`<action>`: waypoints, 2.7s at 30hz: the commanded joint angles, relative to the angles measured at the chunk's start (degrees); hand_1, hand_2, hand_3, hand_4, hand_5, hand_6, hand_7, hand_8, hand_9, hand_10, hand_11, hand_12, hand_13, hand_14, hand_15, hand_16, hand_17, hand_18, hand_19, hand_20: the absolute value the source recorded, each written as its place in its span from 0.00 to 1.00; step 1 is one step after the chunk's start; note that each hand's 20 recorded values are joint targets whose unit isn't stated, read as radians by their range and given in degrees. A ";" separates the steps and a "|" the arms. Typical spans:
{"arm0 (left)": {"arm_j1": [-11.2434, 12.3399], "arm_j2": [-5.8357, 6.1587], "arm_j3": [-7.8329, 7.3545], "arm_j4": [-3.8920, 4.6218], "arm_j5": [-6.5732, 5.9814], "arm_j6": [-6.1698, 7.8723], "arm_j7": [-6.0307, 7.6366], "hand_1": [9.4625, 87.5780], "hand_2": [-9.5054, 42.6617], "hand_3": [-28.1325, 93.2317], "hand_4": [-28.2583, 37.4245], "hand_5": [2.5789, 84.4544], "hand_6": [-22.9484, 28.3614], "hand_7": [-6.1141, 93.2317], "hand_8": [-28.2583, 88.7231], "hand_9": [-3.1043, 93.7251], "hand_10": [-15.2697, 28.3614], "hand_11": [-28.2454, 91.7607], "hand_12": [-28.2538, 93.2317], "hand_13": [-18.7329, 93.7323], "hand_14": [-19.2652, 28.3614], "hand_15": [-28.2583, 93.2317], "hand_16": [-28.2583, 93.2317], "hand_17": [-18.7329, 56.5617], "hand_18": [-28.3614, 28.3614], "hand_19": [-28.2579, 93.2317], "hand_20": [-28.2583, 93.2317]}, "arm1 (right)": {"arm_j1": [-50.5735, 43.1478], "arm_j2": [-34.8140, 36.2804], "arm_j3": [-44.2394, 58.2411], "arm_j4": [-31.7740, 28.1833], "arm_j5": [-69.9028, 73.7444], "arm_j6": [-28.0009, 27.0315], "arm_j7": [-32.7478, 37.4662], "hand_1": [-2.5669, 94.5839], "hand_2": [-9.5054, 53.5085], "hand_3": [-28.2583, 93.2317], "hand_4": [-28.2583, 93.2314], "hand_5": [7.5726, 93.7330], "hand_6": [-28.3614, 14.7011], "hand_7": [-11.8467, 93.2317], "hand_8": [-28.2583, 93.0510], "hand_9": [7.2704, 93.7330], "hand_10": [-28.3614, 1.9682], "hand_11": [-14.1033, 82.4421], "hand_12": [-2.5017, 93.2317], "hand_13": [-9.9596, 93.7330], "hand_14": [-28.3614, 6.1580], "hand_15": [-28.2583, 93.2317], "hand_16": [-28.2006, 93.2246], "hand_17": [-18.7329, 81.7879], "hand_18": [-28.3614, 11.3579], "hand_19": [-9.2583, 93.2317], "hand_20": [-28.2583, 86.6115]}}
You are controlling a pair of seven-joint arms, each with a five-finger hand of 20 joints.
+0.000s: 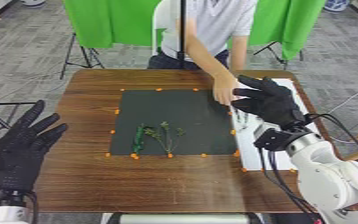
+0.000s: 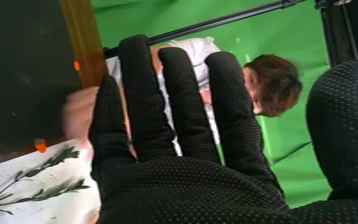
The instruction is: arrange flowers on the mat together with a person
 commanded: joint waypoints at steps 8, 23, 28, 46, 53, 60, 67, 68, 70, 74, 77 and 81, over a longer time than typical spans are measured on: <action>-0.97 -3.32 -0.44 -0.05 2.34 -0.92 -4.29 0.13 0.33 0.84 0.00 0.35 0.51 0.16 0.17 0.35 0.70 0.39 0.34 0.37 0.85 0.59 0.21 0.12 0.84 0.54 0.37 | 0.34 -1.86 0.32 0.26 1.80 -0.82 0.63 0.25 0.20 0.84 0.02 0.53 0.63 0.24 0.14 0.53 0.40 0.30 0.18 0.51 0.28 0.62 0.33 0.23 0.17 0.60 0.39; -0.88 -2.69 -0.52 -0.31 1.84 -0.45 -3.83 0.14 0.32 0.85 0.01 0.34 0.52 0.17 0.17 0.35 0.70 0.39 0.34 0.36 0.86 0.59 0.20 0.12 0.84 0.54 0.37 | 0.75 -2.55 0.30 0.18 0.90 -0.75 1.20 0.25 0.20 0.84 0.02 0.53 0.63 0.25 0.14 0.54 0.40 0.31 0.18 0.51 0.29 0.63 0.33 0.23 0.17 0.60 0.39; -1.05 -2.94 -0.66 -0.34 2.11 -0.51 -4.28 0.15 0.32 0.85 0.02 0.34 0.52 0.17 0.17 0.35 0.70 0.39 0.34 0.36 0.85 0.59 0.20 0.12 0.84 0.55 0.37 | 0.46 -2.63 0.46 0.12 0.83 -0.97 1.12 0.25 0.20 0.84 0.02 0.53 0.63 0.25 0.14 0.55 0.40 0.31 0.18 0.51 0.28 0.63 0.33 0.23 0.18 0.59 0.39; -1.54 -3.70 -0.39 -0.41 2.88 -0.88 -5.04 0.15 0.32 0.84 0.03 0.34 0.52 0.17 0.17 0.35 0.70 0.40 0.34 0.36 0.85 0.60 0.20 0.12 0.84 0.55 0.37 | 0.68 0.80 -1.79 -0.87 -8.64 7.43 0.51 0.26 0.19 0.85 0.02 0.52 0.63 0.25 0.14 0.54 0.40 0.31 0.19 0.52 0.30 0.65 0.33 0.24 0.18 0.61 0.40; -1.29 -3.63 -0.35 -0.47 2.83 -0.78 -4.66 0.15 0.32 0.84 0.03 0.34 0.53 0.17 0.17 0.35 0.71 0.40 0.34 0.36 0.86 0.60 0.20 0.12 0.85 0.56 0.38 | 1.14 3.40 -2.46 -0.62 -17.27 12.05 4.58 0.28 0.17 0.85 0.02 0.51 0.63 0.25 0.13 0.51 0.40 0.30 0.19 0.53 0.32 0.67 0.33 0.28 0.17 0.67 0.42; -1.47 -3.51 -0.26 -0.37 2.79 -0.97 -4.59 0.15 0.32 0.85 0.03 0.35 0.53 0.18 0.17 0.35 0.70 0.40 0.34 0.37 0.86 0.61 0.20 0.12 0.85 0.57 0.38 | 7.12 7.29 -7.89 1.76 -34.88 18.61 18.51 0.30 0.15 0.86 0.03 0.50 0.63 0.25 0.14 0.49 0.37 0.30 0.19 0.56 0.34 0.72 0.32 0.31 0.19 0.71 0.42; -1.54 -2.44 -0.14 -0.21 2.25 -0.86 -3.86 0.15 0.33 0.85 0.03 0.35 0.53 0.18 0.16 0.35 0.71 0.40 0.34 0.37 0.87 0.62 0.20 0.12 0.85 0.57 0.39 | 18.61 11.12 -20.74 7.27 -58.63 21.13 34.82 0.33 0.13 0.86 0.03 0.52 0.63 0.25 0.14 0.53 0.38 0.33 0.19 0.62 0.40 0.79 0.31 0.34 0.21 0.76 0.41; -1.31 -1.89 -0.06 -0.26 1.80 -0.45 -3.37 0.15 0.33 0.85 0.03 0.35 0.53 0.18 0.16 0.35 0.71 0.40 0.34 0.37 0.87 0.62 0.20 0.12 0.85 0.57 0.39 | 18.84 11.02 -20.83 7.64 -60.45 19.56 36.61 0.33 0.13 0.86 0.03 0.52 0.63 0.25 0.13 0.53 0.38 0.33 0.19 0.62 0.41 0.79 0.31 0.34 0.20 0.76 0.41; -1.45 -1.90 -0.02 -0.25 1.95 -0.49 -3.44 0.15 0.33 0.85 0.03 0.35 0.53 0.18 0.17 0.35 0.71 0.40 0.34 0.37 0.87 0.62 0.20 0.12 0.85 0.57 0.39 | 20.33 11.32 -22.74 8.57 -63.70 18.61 39.83 0.33 0.13 0.86 0.03 0.52 0.63 0.25 0.13 0.53 0.38 0.33 0.19 0.62 0.41 0.79 0.31 0.34 0.20 0.76 0.40; -2.10 -2.26 0.14 -0.13 2.42 -1.00 -4.29 0.16 0.33 0.85 0.03 0.35 0.53 0.18 0.17 0.35 0.71 0.41 0.34 0.37 0.87 0.62 0.19 0.12 0.85 0.57 0.39 | 22.82 11.43 -26.18 10.11 -70.77 16.28 45.19 0.34 0.12 0.86 0.03 0.51 0.64 0.26 0.13 0.53 0.38 0.33 0.19 0.62 0.41 0.79 0.31 0.35 0.21 0.77 0.40; -2.30 -2.05 0.26 -0.11 2.29 -0.77 -4.30 0.16 0.33 0.85 0.03 0.35 0.53 0.18 0.16 0.35 0.71 0.41 0.34 0.37 0.87 0.62 0.19 0.12 0.85 0.57 0.39 | 23.66 11.13 -26.88 11.10 -72.53 12.42 46.94 0.34 0.11 0.86 0.03 0.52 0.64 0.26 0.13 0.52 0.38 0.32 0.19 0.62 0.41 0.79 0.31 0.35 0.21 0.77 0.40; -1.89 -1.70 -0.01 -0.15 1.87 -0.63 -4.18 0.16 0.33 0.85 0.03 0.35 0.53 0.18 0.16 0.35 0.71 0.41 0.34 0.37 0.87 0.62 0.19 0.12 0.85 0.57 0.39 | 24.66 11.16 -28.41 12.43 -75.03 7.71 48.85 0.35 0.10 0.87 0.03 0.52 0.65 0.26 0.13 0.52 0.38 0.32 0.19 0.62 0.41 0.79 0.30 0.35 0.21 0.77 0.39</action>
